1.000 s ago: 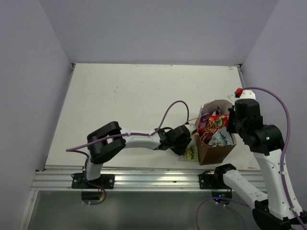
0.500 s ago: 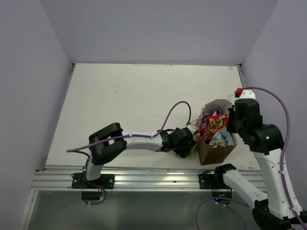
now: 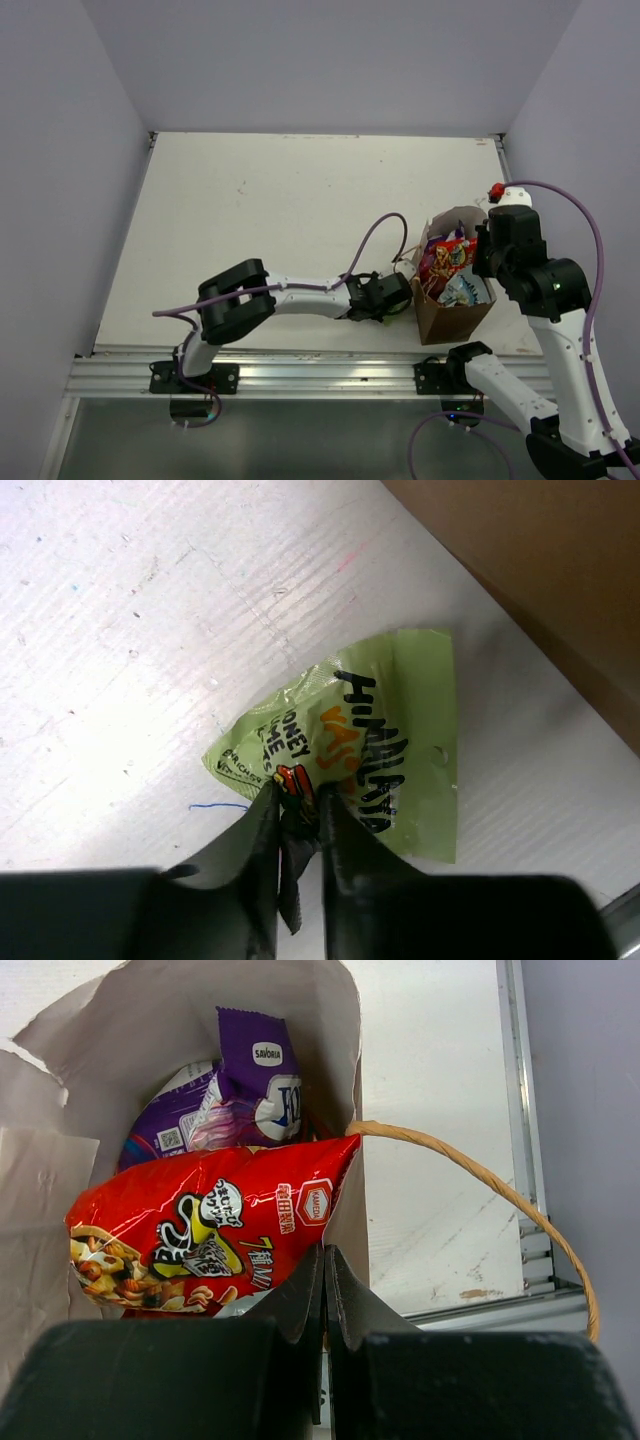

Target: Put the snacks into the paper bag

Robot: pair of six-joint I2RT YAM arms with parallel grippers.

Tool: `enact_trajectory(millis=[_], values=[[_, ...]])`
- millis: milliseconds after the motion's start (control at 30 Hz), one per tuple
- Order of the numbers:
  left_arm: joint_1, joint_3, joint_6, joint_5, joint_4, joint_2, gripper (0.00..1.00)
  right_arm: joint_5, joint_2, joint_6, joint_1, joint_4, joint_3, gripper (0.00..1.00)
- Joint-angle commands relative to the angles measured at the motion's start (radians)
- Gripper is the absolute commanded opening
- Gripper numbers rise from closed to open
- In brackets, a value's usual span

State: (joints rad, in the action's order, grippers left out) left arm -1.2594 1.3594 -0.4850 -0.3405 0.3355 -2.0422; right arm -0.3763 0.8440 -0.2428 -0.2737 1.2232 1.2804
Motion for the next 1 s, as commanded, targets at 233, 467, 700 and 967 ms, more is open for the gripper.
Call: enact_trajectory(millis=[233, 467, 700, 967], values=[[-0.002, -0.163, 0.003, -0.087, 0.184, 0.106, 0.0, 0.045, 0.013, -0.021, -0.002, -0.037, 0.025, 0.0], [0.138, -0.272, -0.076, -0.209, 0.249, 0.551, 0.0, 0.034, 0.004, -0.023, -0.004, -0.025, 0.039, 0.0], [0.144, 0.152, 0.0, -0.209, 0.258, 0.66, 0.0, 0.036, -0.002, -0.021, -0.004, -0.021, 0.045, 0.0], [0.126, 0.337, 0.011, 0.168, -0.054, 0.535, 0.0, 0.025, -0.011, -0.02, -0.002, -0.011, 0.054, 0.0]])
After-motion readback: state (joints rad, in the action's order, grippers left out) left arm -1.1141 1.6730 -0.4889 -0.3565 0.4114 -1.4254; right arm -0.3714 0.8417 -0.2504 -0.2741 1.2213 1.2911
